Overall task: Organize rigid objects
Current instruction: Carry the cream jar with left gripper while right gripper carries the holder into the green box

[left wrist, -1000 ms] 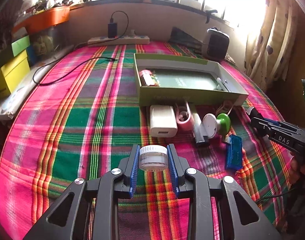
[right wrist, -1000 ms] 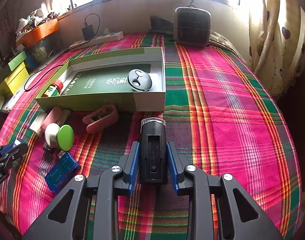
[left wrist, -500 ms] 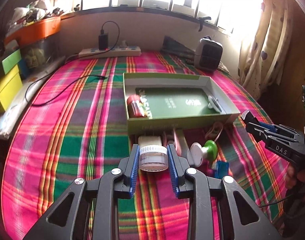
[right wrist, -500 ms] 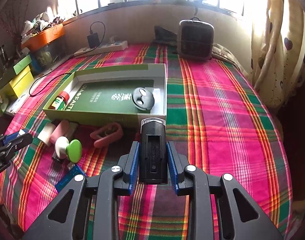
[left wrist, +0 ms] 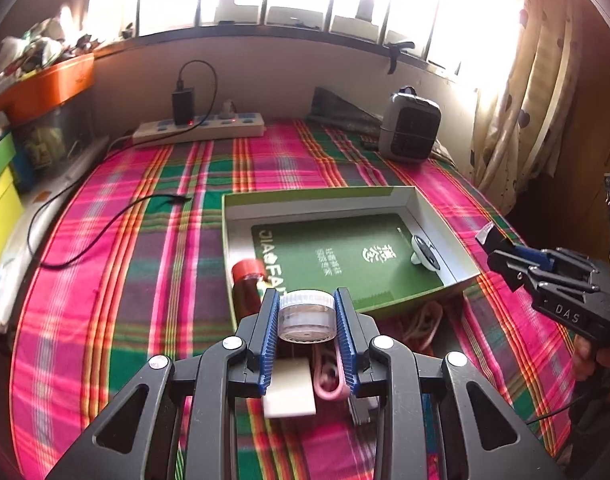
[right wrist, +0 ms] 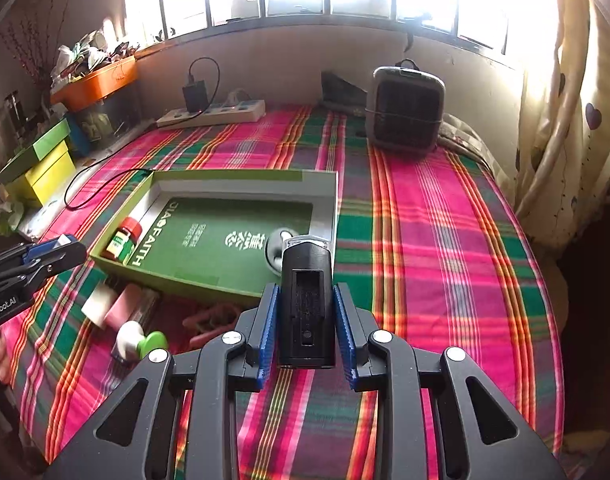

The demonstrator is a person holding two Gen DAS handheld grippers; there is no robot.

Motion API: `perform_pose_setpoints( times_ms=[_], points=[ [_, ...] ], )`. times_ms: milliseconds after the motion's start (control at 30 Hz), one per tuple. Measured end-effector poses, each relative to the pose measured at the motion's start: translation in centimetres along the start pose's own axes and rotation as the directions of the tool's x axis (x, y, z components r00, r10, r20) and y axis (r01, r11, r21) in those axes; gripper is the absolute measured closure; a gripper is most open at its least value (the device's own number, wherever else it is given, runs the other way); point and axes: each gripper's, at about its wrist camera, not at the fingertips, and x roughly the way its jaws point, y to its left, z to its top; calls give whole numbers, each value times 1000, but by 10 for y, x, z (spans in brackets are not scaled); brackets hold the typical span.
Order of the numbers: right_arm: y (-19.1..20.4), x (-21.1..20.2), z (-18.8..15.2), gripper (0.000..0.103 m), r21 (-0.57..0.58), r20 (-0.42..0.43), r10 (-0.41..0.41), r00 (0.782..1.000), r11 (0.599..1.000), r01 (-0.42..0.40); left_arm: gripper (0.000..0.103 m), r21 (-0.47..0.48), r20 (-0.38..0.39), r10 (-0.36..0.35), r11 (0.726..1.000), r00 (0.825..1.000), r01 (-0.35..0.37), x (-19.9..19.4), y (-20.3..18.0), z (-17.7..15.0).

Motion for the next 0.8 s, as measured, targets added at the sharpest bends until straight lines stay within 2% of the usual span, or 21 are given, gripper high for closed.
perform_pose_setpoints(
  times_ms=[200, 533, 800],
  points=[
    [-8, 9, 18, 74, -12, 2, 20, 1000, 1000, -20, 76, 1, -15, 5, 1000, 1000, -5, 20, 1, 13],
    [-12, 39, 41, 74, -67, -48, 84, 995, 994, -87, 76, 2, -67, -14, 1000, 998, 14, 57, -7, 26],
    [-4, 67, 55, 74, -106, -90, 105, 990, 988, -115, 77, 17, -103, -11, 1000, 995, 13, 80, -12, 30]
  ],
)
